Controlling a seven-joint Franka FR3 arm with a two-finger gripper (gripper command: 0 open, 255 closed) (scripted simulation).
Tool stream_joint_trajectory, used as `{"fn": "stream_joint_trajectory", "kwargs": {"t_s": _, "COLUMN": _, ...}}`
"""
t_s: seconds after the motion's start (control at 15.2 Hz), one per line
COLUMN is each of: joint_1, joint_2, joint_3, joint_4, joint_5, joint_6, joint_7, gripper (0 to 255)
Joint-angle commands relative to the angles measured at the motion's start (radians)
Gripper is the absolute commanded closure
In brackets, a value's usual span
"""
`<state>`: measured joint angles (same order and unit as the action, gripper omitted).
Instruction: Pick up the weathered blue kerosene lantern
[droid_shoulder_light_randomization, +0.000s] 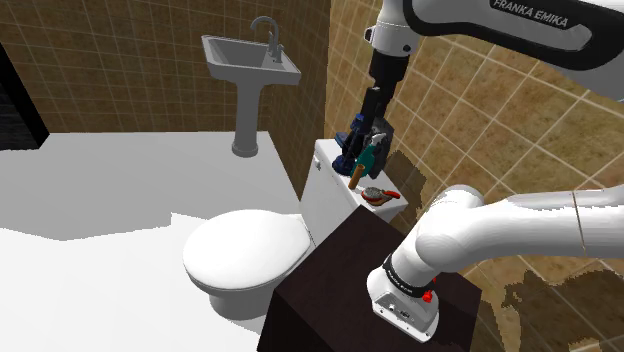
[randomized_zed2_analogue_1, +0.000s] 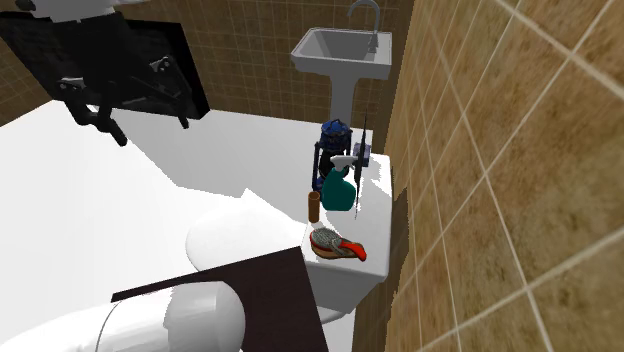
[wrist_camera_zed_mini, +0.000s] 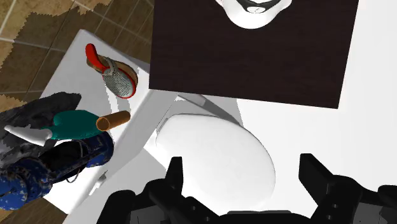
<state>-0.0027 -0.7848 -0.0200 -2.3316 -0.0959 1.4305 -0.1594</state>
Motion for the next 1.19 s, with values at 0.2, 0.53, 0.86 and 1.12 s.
{"fn": "stream_joint_trajectory", "kwargs": {"t_s": 0.2, "joint_1": -0.047, "joint_2": 0.103, "joint_3": -0.014, "joint_4": 0.028, "joint_5": 0.006, "joint_6": 0.073, "joint_7": 0.085, "gripper": 0}}
{"fn": "stream_joint_trajectory", "kwargs": {"t_s": 0.53, "joint_1": -0.119, "joint_2": 0.269, "joint_3": -0.046, "joint_4": 0.091, "joint_5": 0.015, "joint_6": 0.177, "joint_7": 0.22, "gripper": 0}}
{"fn": "stream_joint_trajectory", "kwargs": {"t_s": 0.86, "joint_1": -0.184, "joint_2": 0.425, "joint_3": -0.088, "joint_4": 0.166, "joint_5": 0.029, "joint_6": 0.259, "joint_7": 0.344, "gripper": 0}}
{"fn": "stream_joint_trajectory", "kwargs": {"t_s": 1.12, "joint_1": -0.232, "joint_2": 0.539, "joint_3": -0.129, "joint_4": 0.231, "joint_5": 0.046, "joint_6": 0.313, "joint_7": 0.435, "gripper": 0}}
